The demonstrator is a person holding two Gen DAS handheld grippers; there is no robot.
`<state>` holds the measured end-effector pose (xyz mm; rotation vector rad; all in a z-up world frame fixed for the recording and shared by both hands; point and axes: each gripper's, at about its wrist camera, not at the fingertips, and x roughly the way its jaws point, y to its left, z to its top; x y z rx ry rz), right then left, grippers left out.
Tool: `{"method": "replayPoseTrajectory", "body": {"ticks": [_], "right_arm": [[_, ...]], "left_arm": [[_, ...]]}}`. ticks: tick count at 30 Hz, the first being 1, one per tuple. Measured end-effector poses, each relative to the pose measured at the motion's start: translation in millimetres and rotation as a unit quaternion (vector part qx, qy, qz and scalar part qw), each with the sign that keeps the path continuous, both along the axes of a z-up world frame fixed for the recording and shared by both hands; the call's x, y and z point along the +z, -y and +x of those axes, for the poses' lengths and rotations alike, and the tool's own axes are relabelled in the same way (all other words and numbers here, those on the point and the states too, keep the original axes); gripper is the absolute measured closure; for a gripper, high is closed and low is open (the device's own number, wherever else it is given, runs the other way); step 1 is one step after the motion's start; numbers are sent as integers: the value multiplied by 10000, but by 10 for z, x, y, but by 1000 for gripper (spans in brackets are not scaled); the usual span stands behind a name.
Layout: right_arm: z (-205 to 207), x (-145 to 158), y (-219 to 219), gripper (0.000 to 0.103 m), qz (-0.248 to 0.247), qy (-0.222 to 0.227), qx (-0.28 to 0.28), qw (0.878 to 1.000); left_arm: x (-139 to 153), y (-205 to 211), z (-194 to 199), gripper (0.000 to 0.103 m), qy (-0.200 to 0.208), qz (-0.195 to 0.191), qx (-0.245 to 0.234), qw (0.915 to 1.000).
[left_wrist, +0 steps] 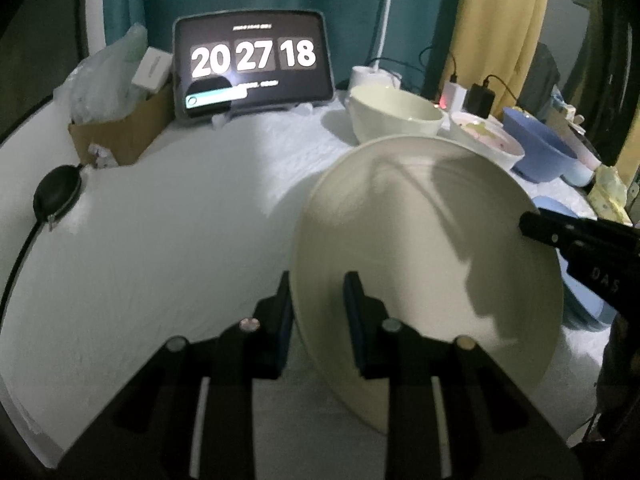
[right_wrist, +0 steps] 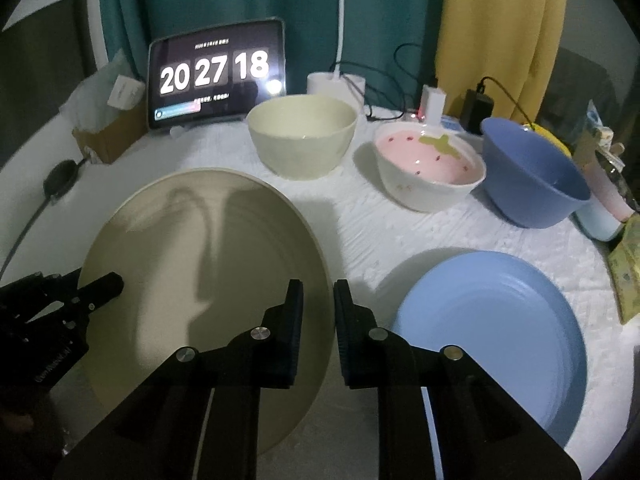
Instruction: Organize plates and bowls
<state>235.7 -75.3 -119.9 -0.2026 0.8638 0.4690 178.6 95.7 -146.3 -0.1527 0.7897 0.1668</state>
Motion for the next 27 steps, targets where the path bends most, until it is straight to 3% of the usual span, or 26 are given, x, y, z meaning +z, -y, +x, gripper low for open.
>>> {"method": "replayPoseTrajectory", "body": {"ticks": [14, 27], "right_arm": [[-5, 255, 462, 86, 392, 198, -342, 9985], [73, 293, 1138, 86, 630, 274, -879, 9938]], "left_arm": [[250, 392, 62, 78, 216, 196, -352, 9990], [346, 1048, 222, 78, 192, 428, -958, 9943]]}}
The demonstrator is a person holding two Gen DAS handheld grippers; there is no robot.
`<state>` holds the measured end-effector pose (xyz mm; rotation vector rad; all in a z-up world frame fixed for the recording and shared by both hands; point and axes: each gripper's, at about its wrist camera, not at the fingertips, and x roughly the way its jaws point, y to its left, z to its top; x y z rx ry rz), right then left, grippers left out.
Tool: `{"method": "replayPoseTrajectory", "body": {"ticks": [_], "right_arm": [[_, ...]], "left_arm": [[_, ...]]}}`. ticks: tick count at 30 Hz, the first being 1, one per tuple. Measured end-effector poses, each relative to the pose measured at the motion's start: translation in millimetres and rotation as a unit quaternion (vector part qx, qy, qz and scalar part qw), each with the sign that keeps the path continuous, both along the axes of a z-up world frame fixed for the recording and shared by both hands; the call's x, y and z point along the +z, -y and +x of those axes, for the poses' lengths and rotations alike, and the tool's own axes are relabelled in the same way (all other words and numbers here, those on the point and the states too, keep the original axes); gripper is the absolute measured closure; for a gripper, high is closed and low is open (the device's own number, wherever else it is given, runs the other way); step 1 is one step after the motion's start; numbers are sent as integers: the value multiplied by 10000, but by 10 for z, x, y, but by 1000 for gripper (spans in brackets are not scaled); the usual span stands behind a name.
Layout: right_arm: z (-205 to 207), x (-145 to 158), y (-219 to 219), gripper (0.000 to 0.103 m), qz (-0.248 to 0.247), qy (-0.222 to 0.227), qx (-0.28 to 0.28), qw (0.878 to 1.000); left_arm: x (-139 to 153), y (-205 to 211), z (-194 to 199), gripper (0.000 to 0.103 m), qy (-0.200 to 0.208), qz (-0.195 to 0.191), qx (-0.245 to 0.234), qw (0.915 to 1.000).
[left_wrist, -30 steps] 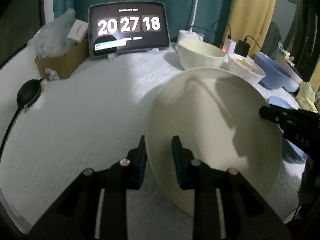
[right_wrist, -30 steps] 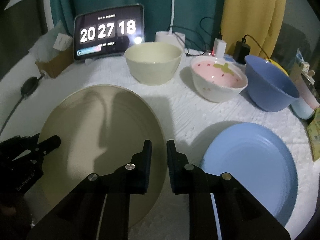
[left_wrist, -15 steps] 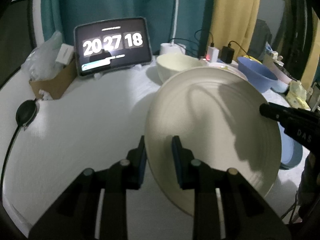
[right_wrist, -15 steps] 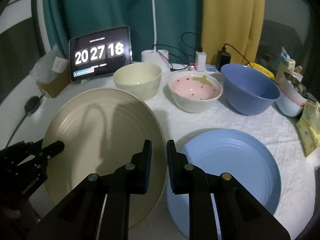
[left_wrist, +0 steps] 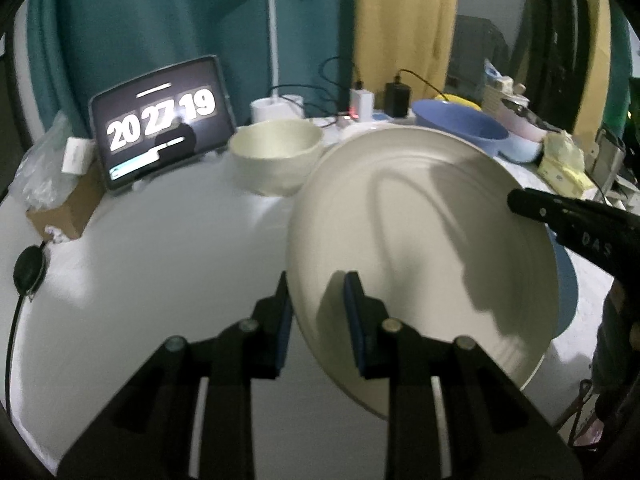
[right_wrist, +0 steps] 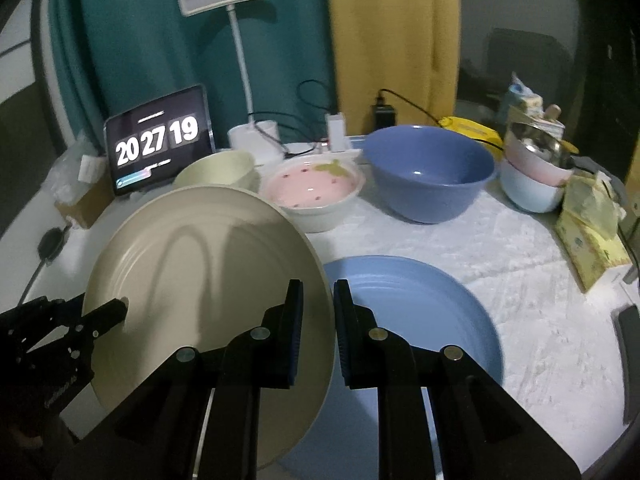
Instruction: Organize plates and bowls
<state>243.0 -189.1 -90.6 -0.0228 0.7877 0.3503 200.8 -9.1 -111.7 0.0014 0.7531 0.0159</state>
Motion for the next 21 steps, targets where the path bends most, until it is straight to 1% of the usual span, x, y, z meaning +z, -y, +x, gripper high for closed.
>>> {"method": "replayPoseTrajectory", "body": {"ticks": [8, 21], "right_arm": [[45, -62, 375, 86, 72, -73, -341, 9994], [180, -204, 847, 86, 162, -209, -752, 9968]], "left_arm": [[-12, 376, 107, 78, -111, 150, -354, 9992], [-74, 814, 321, 78, -211, 317, -691, 9969]]}}
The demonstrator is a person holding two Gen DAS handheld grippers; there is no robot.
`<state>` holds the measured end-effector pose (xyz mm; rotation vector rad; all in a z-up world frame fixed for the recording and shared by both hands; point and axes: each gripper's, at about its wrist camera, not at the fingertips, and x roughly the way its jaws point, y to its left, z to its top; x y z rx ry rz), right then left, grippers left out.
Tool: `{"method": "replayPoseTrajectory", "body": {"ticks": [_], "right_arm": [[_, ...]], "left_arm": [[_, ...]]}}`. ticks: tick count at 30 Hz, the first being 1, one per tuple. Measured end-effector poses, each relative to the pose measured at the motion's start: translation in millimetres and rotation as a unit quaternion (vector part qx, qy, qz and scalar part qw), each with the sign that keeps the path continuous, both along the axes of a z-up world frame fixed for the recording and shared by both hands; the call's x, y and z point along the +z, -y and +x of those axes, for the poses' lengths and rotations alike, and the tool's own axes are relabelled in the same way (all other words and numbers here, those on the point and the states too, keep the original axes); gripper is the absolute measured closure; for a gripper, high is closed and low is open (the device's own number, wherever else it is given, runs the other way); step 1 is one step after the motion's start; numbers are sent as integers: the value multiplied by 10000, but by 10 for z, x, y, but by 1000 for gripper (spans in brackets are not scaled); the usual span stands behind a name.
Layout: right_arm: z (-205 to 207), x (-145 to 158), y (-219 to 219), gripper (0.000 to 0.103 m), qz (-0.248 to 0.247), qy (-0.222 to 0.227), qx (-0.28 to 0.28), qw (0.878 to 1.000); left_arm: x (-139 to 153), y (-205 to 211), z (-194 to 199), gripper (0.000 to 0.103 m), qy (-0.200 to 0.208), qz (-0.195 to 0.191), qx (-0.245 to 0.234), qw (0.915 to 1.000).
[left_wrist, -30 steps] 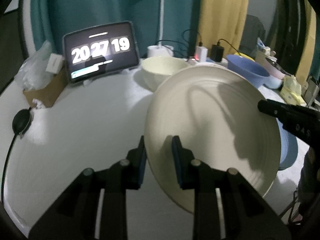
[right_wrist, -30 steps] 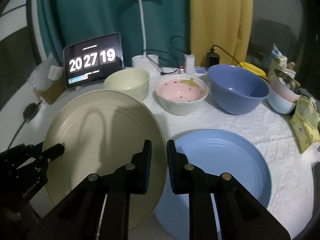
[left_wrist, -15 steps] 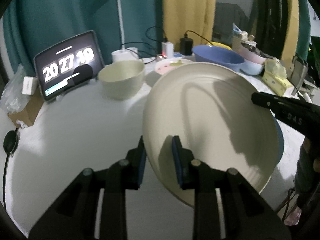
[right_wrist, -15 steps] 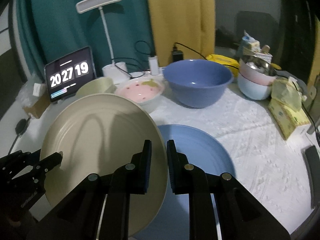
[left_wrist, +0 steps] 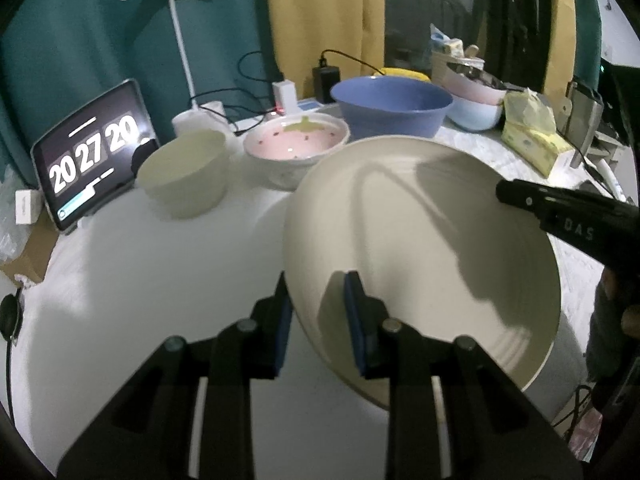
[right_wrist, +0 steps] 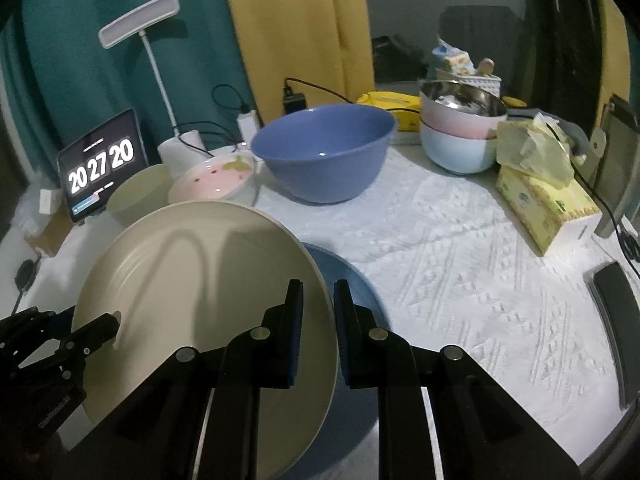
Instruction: Organize plates and bowls
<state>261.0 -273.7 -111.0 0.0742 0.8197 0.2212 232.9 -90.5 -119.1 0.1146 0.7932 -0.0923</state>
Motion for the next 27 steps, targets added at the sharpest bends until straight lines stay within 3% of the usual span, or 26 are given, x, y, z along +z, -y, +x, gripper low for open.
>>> {"method": "replayPoseTrajectory", "body": {"ticks": [9, 16, 20, 27], "right_arm": [[120, -128, 186, 86, -76, -130, -156, 9998], [151, -234, 189, 85, -139, -240, -123, 9995], [160, -256, 196, 85, -127, -279, -136, 9994], [122, -283, 278, 76, -57, -360, -248, 9990]], "left_arm": [[-165, 208, 221, 74, -340, 49, -78, 9994], [-253, 282, 300, 67, -364, 246, -2, 9990], [-313, 253, 317, 59, -497, 160, -16, 9986], [-254, 160, 261, 58, -445, -76, 75, 9990]]}}
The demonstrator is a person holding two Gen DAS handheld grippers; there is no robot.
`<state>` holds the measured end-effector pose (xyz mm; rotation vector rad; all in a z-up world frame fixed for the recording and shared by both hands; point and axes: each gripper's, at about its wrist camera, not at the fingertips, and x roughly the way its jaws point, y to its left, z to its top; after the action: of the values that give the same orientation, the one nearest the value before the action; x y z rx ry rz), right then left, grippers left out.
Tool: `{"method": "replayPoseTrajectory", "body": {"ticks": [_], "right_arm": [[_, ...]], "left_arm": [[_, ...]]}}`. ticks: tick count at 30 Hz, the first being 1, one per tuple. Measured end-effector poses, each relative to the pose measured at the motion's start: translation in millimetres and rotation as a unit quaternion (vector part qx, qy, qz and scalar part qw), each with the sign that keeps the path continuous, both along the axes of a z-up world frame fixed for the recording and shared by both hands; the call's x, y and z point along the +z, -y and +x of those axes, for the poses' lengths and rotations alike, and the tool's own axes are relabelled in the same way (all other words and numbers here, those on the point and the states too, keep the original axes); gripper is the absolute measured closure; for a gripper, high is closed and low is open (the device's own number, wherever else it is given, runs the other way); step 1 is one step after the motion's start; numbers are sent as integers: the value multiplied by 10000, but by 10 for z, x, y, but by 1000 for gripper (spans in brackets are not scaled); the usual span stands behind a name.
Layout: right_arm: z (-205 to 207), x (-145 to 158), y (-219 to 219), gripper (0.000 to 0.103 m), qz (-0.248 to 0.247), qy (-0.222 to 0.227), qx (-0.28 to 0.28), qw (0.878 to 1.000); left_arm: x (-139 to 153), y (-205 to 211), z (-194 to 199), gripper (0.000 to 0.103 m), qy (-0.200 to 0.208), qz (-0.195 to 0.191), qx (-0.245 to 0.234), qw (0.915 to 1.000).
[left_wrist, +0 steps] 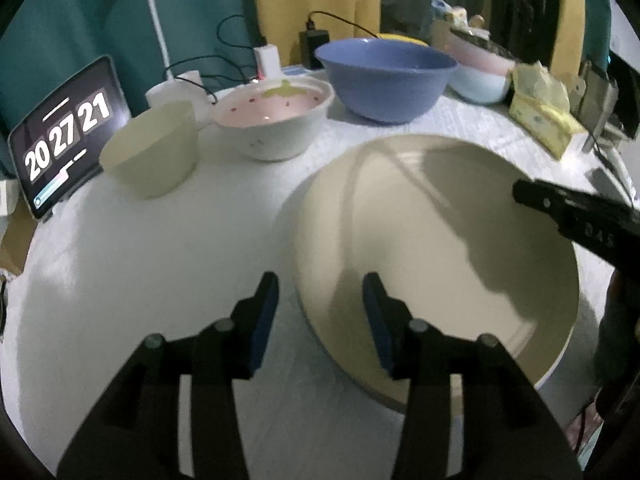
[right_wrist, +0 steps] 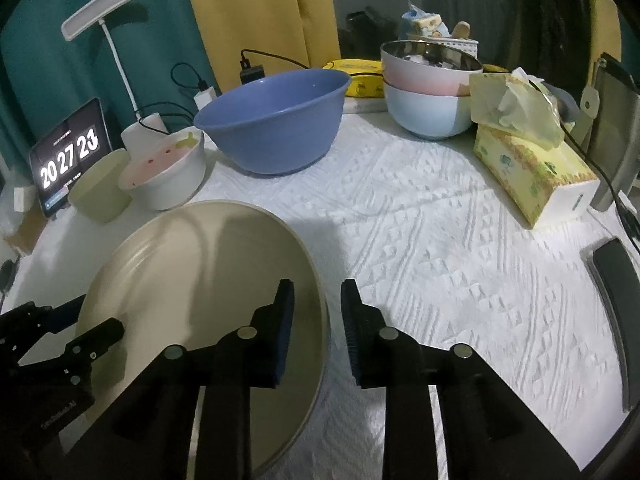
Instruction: Organize plates and bowls
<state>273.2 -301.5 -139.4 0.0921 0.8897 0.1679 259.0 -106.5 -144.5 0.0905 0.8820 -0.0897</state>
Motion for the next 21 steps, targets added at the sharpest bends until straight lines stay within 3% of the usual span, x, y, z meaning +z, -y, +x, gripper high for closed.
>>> {"method": "replayPoseTrajectory", "body": {"ticks": [5, 13, 21], "right_arm": [[-18, 32, 56, 62, 186, 13, -66, 9998], [16, -54, 64, 62, 365, -206, -31, 9991], [-4, -149, 76, 62, 741, -387, 48, 9965]], "left_arm": [[81, -144, 38, 57, 130, -444, 208, 9987], [-101, -157, 191, 57, -256, -713, 304, 9967], [-127, -112, 171, 57, -25, -770, 214, 9968]]}}
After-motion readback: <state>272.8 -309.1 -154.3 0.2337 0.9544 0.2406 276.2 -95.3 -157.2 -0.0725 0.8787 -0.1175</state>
